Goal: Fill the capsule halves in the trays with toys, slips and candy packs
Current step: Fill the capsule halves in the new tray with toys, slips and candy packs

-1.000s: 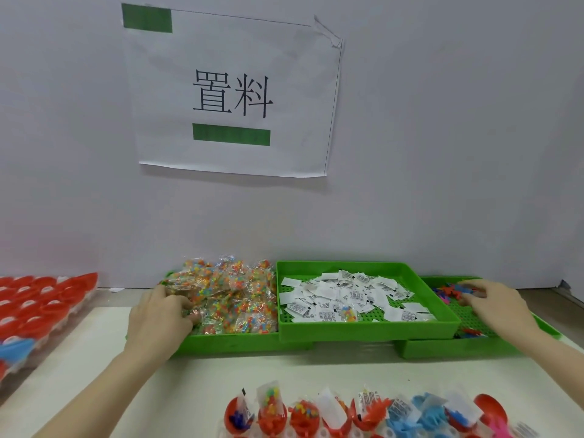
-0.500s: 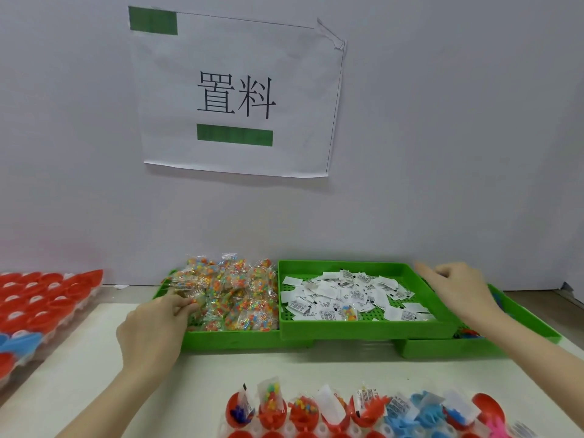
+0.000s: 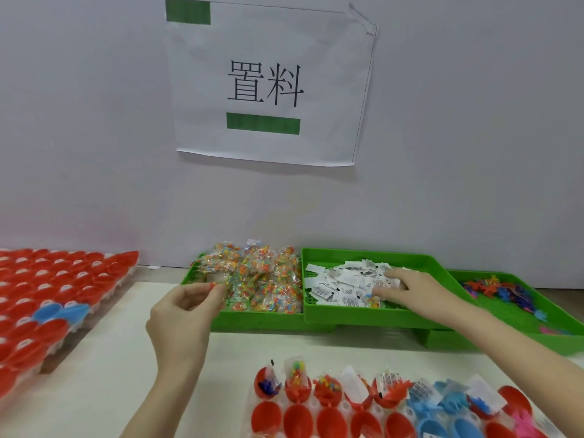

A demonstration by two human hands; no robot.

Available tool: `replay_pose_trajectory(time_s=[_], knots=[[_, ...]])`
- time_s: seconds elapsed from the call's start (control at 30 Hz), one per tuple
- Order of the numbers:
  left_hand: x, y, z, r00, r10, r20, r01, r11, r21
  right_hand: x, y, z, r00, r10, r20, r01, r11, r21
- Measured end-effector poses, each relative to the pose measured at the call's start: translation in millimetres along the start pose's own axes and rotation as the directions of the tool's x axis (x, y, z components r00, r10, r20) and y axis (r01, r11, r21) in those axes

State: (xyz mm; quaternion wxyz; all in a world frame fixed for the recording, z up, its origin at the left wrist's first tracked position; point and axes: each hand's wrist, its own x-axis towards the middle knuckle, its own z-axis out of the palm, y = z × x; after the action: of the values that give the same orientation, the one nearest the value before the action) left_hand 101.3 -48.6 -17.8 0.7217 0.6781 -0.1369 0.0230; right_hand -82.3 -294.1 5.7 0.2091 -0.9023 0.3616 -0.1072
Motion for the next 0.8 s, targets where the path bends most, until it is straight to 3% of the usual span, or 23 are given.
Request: replay_pose_trajectory(time_s=[0.1,0.23,0.5,0.6,0.7,0.8], knots=[[-4,4,-3,0.997,-0.069,0.024,0.071,0.989,-0.128,4,1,-3,0.999,0.032,0.030,-0.033,0.999,0.035],[-7,14,-5,0.993,-0.082,0.082,0.095,0.979,-0.178,8,-1,-4,0.995,0.067,-0.079,-0.053,0.985,0.164],[-17,34,-1,0.972,-0.024,0.235,0.056,0.990,-0.131,8,-4,-13,0.962,0.189,-0.197,-0.098,0.912,0.399],[-24,38,3,0.957,-0.021,0.289,0.054,0.993,-0.104,4,-5,-16,0.944,0.150,-0.295,-0.079,0.968,0.238],[-31,45,6,0.943,-0.011,0.334,0.044,0.995,-0.090,-10,-13,-22,0.849,0.056,-0.526,-0.035,0.998,0.048],[-41,52,11,0.921,-0.009,0.390,0.056,0.992,-0.109,-29,-28,-30,0.798,0.036,-0.602,0.112,0.972,0.206]])
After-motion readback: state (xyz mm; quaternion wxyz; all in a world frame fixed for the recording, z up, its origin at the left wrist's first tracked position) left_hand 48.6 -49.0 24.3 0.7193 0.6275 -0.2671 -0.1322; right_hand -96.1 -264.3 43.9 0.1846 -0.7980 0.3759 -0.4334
